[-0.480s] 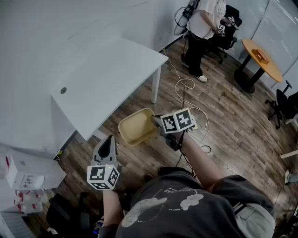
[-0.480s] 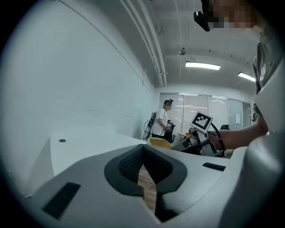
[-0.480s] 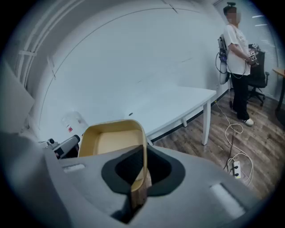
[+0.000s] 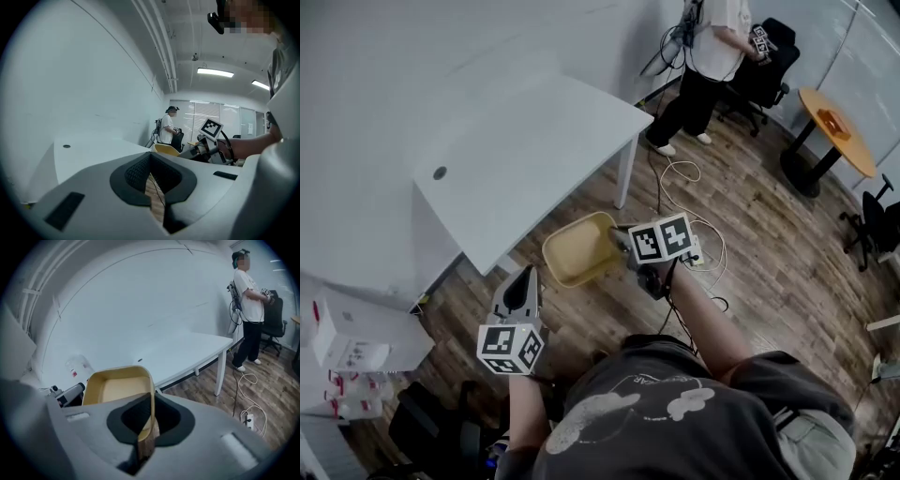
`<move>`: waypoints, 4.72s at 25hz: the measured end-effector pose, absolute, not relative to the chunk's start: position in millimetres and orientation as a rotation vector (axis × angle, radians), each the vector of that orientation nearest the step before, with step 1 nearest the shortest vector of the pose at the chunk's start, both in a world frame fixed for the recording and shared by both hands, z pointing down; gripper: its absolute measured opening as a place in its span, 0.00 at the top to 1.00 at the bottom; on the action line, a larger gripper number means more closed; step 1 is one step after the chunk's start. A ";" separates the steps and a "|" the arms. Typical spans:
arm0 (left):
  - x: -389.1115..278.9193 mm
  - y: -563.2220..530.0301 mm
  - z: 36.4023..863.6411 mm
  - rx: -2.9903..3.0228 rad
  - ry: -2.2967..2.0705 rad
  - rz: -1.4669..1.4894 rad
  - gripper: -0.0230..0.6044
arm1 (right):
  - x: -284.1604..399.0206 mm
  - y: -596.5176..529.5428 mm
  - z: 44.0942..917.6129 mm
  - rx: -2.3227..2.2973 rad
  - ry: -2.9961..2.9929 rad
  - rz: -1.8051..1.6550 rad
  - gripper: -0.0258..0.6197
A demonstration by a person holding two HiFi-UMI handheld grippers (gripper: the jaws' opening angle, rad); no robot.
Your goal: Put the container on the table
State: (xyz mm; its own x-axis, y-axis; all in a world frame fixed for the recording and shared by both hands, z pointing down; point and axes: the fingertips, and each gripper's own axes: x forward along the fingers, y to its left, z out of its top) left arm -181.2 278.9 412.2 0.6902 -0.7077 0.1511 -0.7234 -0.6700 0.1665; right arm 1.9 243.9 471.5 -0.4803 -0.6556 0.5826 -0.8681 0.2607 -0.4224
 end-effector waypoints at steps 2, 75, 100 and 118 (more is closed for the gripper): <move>-185.3 279.8 414.1 2.687 -1.155 0.114 0.97 | -0.2 244.0 472.2 1.410 -2.243 1.038 0.94; -59.1 -141.7 451.0 2.345 -1.485 0.149 0.97 | 144.8 -245.7 527.8 1.077 -2.292 1.072 0.94; -151.9 -330.1 473.9 2.301 -1.442 0.117 0.97 | 62.4 -441.0 543.4 1.081 -2.136 0.934 0.94; -137.1 -395.0 513.1 2.164 -1.536 0.187 0.97 | 36.7 -535.3 586.5 0.950 -2.139 0.985 0.94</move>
State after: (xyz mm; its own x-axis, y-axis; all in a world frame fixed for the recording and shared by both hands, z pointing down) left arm -137.1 -395.0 513.1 0.3619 -0.8535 0.3750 -0.9185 -0.2576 0.3002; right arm 36.7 -535.3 586.5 -0.5686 -0.3551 0.7420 -0.7947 0.4702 -0.3839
